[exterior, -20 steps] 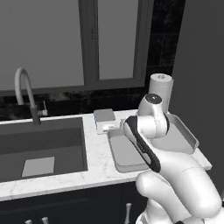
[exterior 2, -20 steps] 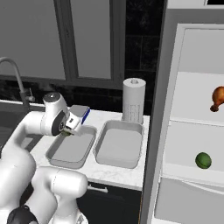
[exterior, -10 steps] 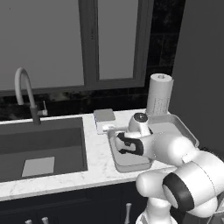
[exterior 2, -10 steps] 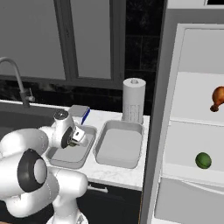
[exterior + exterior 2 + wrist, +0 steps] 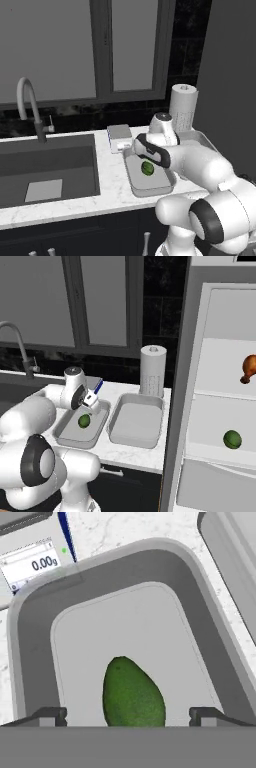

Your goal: Place one avocado and one chicken drumstick in each tupperware on the nearby counter, to pack two identical lunches.

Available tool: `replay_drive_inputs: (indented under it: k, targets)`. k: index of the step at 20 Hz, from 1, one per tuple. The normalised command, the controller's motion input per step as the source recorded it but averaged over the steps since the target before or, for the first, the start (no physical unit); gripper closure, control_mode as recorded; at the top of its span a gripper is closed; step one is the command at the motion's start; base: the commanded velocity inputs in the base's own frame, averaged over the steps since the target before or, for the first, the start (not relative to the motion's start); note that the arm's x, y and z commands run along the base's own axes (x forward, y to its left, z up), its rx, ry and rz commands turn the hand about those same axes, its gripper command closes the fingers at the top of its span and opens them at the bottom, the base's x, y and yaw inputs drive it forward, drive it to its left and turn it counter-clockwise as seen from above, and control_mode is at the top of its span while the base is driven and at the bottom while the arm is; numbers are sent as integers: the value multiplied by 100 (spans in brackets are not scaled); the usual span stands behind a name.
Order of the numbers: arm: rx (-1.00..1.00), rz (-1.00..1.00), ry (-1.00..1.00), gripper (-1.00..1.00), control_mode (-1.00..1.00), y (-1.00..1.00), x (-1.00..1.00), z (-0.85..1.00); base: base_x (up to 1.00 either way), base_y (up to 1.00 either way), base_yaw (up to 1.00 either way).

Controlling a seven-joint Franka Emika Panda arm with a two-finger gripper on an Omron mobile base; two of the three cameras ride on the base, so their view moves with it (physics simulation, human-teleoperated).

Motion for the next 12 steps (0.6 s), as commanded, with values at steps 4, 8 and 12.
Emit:
replay_drive_inputs:
  k: [4, 8, 12]
  targets:
    - [3, 0, 23, -100, -100, 0, -42, 100, 0, 0, 0]
    - [0, 0, 26, -100, -100, 8, -80, 87, 0, 0, 0]
    - [0, 0, 15, -100, -100, 13, -100, 35, 0, 0, 0]
